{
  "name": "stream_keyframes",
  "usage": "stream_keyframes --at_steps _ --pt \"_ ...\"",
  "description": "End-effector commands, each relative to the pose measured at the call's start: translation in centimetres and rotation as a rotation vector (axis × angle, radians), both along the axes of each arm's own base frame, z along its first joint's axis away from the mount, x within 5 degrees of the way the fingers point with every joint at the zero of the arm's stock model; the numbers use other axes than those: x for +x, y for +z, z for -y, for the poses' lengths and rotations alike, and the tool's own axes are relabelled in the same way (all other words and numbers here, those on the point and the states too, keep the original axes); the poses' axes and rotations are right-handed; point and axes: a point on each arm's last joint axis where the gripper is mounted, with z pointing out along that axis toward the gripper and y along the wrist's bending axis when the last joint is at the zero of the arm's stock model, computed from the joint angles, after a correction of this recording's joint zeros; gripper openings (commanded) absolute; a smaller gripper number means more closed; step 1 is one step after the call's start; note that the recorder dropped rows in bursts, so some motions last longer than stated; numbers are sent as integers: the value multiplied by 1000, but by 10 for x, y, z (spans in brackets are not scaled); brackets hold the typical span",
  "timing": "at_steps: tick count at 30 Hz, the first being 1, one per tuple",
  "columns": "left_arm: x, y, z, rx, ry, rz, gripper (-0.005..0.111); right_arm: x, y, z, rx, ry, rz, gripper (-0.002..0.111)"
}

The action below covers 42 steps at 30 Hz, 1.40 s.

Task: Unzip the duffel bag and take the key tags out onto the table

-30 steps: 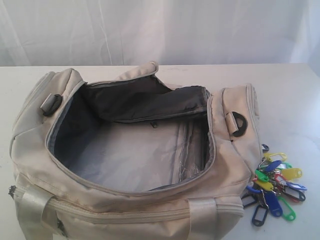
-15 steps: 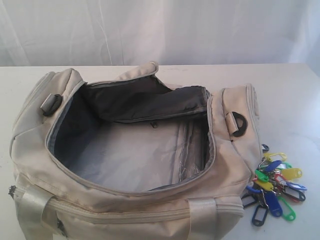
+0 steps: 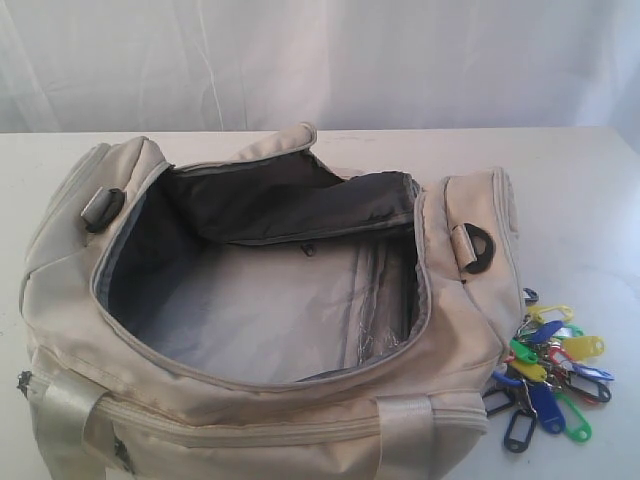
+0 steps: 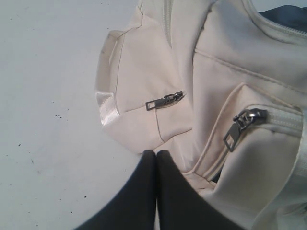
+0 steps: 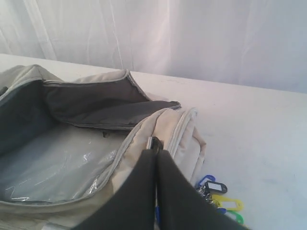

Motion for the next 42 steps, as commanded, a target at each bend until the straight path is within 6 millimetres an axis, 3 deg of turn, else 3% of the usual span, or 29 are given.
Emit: stream_keyframes --at_steps 1,7,9,15,20,26,30,42 --pt "0 -2 0 -14 0 -1 0 -22 -18 3 -5 -44 70 0" --pt "0 -2 0 -14 0 -1 0 -36 -60 4 -8 -144 101 0" --pt "0 -2 0 -14 0 -1 0 -28 -74 6 -3 -181 84 0" --pt "0 -2 0 -14 0 -1 0 -12 -91 11 15 -264 168 0" --pt "0 -2 0 -14 0 -1 0 0 -131 13 19 -266 44 0" --pt "0 -2 0 -14 0 -3 0 13 -171 19 29 -321 99 0" --pt "0 -2 0 -14 0 -3 0 11 -181 17 31 -298 -15 0" --pt "0 -2 0 -14 0 -3 0 11 -179 18 36 -308 13 0"
